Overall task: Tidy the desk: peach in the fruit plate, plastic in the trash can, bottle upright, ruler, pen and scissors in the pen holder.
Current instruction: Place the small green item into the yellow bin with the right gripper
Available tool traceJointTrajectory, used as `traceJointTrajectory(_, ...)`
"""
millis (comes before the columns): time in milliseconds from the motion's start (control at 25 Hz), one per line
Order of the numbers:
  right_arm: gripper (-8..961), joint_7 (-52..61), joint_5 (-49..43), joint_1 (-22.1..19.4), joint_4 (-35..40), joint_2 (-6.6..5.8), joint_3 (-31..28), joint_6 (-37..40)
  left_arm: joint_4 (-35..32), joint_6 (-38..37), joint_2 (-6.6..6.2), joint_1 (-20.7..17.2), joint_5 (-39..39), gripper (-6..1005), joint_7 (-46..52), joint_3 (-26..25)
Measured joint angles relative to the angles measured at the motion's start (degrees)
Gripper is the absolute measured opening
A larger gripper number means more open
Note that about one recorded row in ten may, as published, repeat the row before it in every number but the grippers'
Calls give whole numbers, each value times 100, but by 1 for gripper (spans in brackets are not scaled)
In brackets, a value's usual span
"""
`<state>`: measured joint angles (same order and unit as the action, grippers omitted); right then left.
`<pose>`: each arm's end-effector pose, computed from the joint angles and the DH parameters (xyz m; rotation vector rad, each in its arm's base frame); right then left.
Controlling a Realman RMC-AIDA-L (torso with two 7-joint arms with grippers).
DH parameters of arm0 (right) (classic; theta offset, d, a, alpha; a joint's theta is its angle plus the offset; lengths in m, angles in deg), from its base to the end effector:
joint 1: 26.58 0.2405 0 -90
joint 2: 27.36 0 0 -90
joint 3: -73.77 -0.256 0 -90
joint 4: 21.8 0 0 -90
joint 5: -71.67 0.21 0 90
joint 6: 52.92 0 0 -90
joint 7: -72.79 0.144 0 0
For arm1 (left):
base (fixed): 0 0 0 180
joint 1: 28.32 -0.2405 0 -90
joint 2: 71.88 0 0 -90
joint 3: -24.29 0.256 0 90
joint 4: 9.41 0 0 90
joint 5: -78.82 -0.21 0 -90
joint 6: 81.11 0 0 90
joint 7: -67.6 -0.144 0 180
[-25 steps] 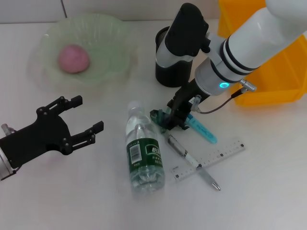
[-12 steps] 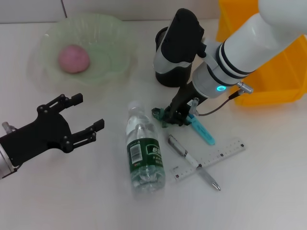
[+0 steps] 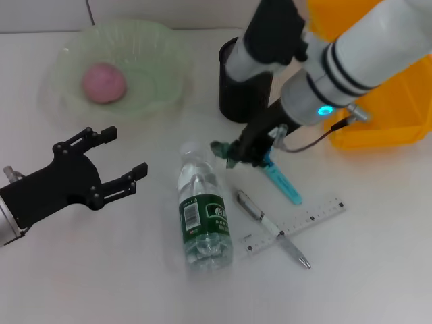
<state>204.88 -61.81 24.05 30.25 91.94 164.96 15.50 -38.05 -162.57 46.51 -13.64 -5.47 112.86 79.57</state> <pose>0.1252 0.3869 -0.0869 -2.8688 0.4624 -0.3835 -0.3175 0.2714 -0.0152 -2.4138 -0.3255 -0.7443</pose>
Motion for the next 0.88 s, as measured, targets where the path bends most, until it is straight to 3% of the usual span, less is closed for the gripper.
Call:
traceJointTrajectory(40, 74, 103, -200, -195, 508, -3, -363, 308, -9, 0, -2, 18, 3, 842, 0, -7)
traceJointTrajectory(80, 64, 103, -200, -195, 508, -3, -363, 308, -9, 0, -2, 18, 3, 842, 0, -7)
traceJointTrajectory(120, 54, 287, -545, -407, 1092, -3, -636, 585, -13, 0, -5, 36, 3, 842, 0, -13)
traceJointTrajectory(200, 53, 385, -728, -531, 1449, -3, -782, 718, -15, -2, -7, 60, 3, 842, 0, -20)
traceJointTrajectory(280, 53, 565, -1073, -992, 2559, -5, -1499, 1203, -16, -13, -7, 84, 3, 842, 0, -53)
traceJointTrajectory(400, 51, 563, -1093, -1081, 2730, -5, -1715, 1252, -17, -34, -2, 116, 3, 842, 0, -104)
traceJointTrajectory(440, 51, 550, -1195, -1250, 3010, -10, -2215, 1282, -18, -35, -1, 128, 3, 842, 0, -105)
traceJointTrajectory(600, 51, 456, -1350, -1390, 3117, -18, -2869, 1165, -20, -40, 0, 141, 3, 842, 0, -106)
traceJointTrajectory(640, 51, 304, -1374, -1442, 3087, -31, -3335, 1090, -19, -42, 0, 146, 2, 842, 0, -106)
traceJointTrajectory(880, 52, 219, -1443, -1423, 2403, -121, -3854, 672, -15, -45, 0, 178, 1, 841, 9, -160)
